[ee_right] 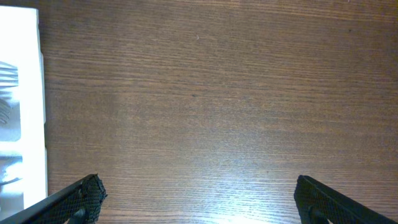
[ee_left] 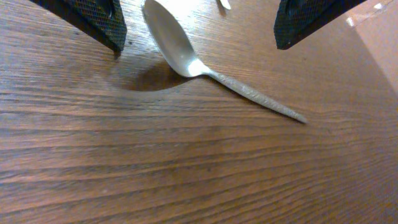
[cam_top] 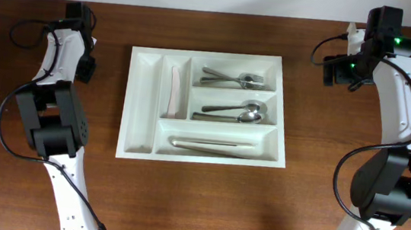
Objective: Pack container
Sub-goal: 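Grasp the small silver spoon by its handle with the left gripper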
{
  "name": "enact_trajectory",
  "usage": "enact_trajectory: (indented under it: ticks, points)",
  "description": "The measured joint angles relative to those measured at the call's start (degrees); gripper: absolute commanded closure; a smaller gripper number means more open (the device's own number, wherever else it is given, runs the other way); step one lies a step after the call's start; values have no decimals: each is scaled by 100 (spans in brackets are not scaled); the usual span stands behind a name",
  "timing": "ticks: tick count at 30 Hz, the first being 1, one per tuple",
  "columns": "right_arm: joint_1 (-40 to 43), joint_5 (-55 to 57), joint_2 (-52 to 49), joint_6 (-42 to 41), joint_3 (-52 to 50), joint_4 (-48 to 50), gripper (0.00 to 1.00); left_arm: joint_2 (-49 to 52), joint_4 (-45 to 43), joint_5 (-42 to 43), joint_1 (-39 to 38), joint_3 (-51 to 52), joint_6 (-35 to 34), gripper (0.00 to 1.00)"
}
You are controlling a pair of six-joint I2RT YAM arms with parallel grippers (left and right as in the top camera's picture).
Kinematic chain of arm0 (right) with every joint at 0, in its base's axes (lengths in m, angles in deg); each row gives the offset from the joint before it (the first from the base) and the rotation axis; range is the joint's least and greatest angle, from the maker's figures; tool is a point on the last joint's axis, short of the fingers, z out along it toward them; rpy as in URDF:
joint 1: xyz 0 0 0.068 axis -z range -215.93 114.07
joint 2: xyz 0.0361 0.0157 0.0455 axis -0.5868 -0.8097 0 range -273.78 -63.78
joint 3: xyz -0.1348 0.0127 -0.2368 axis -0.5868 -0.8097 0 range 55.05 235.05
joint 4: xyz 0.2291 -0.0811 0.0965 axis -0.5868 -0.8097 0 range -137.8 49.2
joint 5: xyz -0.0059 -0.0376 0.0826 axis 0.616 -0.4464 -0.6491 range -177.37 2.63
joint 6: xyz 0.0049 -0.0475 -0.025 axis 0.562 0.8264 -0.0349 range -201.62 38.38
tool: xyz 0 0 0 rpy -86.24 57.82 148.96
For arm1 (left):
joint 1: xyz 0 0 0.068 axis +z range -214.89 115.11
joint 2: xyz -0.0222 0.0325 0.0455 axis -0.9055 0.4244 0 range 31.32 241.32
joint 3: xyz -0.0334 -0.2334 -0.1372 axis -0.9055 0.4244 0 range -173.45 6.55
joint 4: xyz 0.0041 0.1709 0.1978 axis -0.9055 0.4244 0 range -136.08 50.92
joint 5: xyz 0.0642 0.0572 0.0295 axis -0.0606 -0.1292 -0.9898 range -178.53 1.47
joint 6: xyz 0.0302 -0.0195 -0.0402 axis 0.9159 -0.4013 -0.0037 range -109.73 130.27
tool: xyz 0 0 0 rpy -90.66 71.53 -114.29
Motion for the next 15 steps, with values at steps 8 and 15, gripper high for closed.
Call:
enact_trajectory:
  ticks: [8,15]
  points:
    - [0,0,0,-2,0,-2,1,-46,-164,-33,7,264,15,71]
    - [0,0,0,2,0,-2,1,-46,-175,-17,7,315,33,83]
